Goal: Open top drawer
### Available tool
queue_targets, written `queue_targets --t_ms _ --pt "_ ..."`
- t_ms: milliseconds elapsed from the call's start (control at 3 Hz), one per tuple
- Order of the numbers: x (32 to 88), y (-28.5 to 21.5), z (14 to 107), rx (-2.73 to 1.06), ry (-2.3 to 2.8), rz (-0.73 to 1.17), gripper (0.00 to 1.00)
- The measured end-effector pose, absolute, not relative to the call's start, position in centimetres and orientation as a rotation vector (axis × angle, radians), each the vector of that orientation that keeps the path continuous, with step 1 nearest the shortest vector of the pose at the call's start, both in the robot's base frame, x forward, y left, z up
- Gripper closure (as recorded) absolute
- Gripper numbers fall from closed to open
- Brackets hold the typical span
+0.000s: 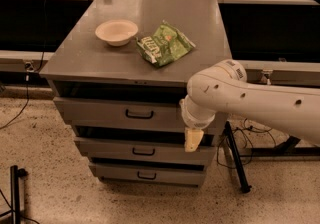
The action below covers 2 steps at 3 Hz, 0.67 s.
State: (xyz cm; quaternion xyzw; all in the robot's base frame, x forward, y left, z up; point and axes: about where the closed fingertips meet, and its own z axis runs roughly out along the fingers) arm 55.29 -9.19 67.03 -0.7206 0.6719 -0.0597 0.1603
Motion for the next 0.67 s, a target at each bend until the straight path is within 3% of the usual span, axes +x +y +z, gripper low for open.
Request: queue_targets --t_ms 333,667 --pt "55.53 -9.59 67.31 -2.034 1.929 -0.189 0.00" --pt "55.91 -9.52 67.27 -2.014 1.923 -0.203 0.00"
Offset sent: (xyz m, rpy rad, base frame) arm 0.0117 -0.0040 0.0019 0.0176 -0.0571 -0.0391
